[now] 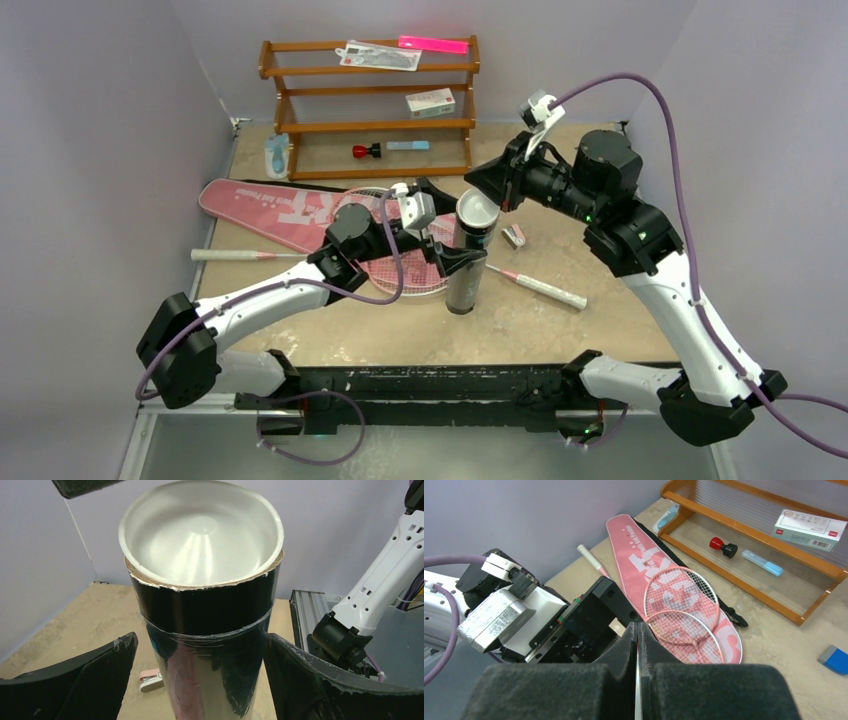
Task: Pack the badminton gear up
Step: Close the lid on the shuttle tube.
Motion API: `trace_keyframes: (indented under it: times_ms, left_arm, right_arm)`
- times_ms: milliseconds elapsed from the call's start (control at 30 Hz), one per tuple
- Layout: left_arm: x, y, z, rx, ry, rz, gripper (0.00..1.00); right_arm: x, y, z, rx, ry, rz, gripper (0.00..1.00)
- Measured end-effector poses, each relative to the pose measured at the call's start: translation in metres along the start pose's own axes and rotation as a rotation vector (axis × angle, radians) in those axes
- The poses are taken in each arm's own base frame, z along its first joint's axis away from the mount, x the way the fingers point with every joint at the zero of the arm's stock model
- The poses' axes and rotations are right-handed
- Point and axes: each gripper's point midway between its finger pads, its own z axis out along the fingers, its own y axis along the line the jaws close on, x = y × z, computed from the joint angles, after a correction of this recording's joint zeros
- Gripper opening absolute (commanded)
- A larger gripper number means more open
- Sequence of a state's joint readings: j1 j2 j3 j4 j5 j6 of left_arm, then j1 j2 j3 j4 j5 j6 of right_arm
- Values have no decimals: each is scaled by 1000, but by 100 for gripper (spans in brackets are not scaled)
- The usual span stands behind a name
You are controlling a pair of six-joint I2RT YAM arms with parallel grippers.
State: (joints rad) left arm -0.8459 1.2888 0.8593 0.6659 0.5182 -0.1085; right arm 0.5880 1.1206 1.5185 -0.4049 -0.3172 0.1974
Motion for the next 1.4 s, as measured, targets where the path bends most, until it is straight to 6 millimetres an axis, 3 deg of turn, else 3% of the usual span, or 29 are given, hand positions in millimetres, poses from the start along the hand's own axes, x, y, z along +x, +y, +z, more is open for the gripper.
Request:
trace_keyframes:
  times_ms: [167, 433, 1167, 1400]
  left_arm:
    - [5, -1, 3, 15, 10, -6, 69]
    - [5, -5, 5, 42, 20, -12, 56]
    - [5, -8, 5, 56, 22, -12, 53]
    - [5, -8, 5, 56, 24, -13, 53]
  right_arm:
    - [9, -1, 4, -13, 14, 5, 0]
    - [10, 0, 5, -20, 16, 6, 0]
    - [15, 2, 5, -38, 17, 6, 0]
    - [4, 6, 3, -46, -5, -4, 0]
